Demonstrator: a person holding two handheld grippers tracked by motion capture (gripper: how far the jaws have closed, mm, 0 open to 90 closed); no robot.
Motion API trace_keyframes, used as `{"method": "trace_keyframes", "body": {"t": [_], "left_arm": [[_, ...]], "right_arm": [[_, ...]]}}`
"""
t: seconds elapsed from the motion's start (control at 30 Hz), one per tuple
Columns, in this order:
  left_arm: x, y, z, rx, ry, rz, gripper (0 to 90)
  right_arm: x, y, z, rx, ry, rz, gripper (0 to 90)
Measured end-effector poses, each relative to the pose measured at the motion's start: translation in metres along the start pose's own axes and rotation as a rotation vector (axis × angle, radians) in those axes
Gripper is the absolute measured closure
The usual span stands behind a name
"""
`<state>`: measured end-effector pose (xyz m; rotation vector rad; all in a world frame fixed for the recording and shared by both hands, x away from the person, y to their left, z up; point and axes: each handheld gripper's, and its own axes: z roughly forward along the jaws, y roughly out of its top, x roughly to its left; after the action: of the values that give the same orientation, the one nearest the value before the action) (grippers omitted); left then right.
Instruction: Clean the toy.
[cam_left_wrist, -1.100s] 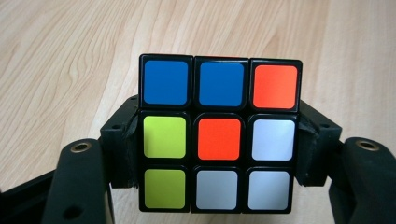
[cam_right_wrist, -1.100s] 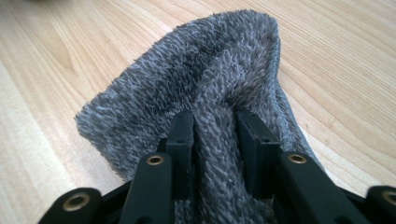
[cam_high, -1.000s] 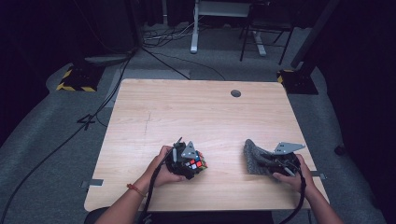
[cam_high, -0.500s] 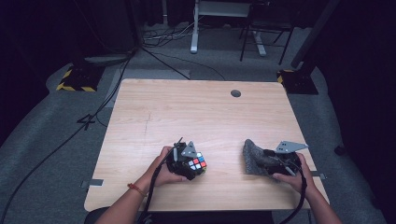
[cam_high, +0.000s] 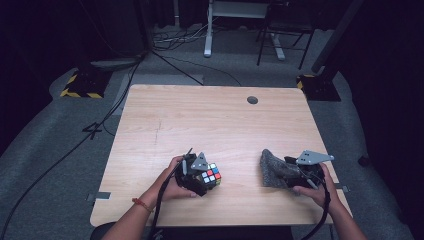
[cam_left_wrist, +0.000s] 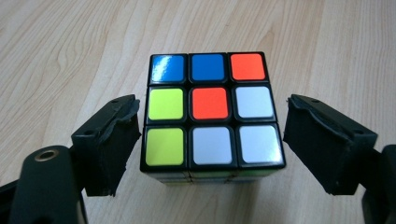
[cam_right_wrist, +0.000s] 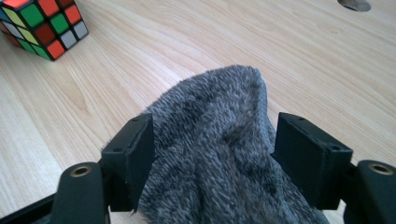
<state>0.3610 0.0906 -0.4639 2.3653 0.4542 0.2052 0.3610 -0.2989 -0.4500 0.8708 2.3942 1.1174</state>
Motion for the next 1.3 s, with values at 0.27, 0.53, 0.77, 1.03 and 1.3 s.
{"method": "trace_keyframes", "body": {"t": [0.27,0.53,0.77,1.03,1.3], "left_arm": [[0.000,-0.009,-0.008,0.004,0.017,-0.022,18.0],[-0.004,-0.011,-0.007,0.014,0.007,-0.026,18.0],[-0.009,-0.009,-0.006,0.031,-0.017,-0.025,16.6],[-0.021,-0.019,-0.009,0.069,-0.022,-0.030,21.5],[-0.027,-0.023,-0.014,0.065,-0.030,-0.016,24.2]], "right_arm": [[0.010,0.007,-0.002,-0.023,0.012,-0.028,28.4],[0.020,0.010,0.000,-0.023,0.035,-0.051,28.4],[0.036,0.017,0.005,-0.022,0.061,-0.093,28.7],[0.051,0.019,0.021,0.017,0.094,-0.124,29.0],[0.061,0.019,0.034,0.043,0.131,-0.145,29.0]]}}
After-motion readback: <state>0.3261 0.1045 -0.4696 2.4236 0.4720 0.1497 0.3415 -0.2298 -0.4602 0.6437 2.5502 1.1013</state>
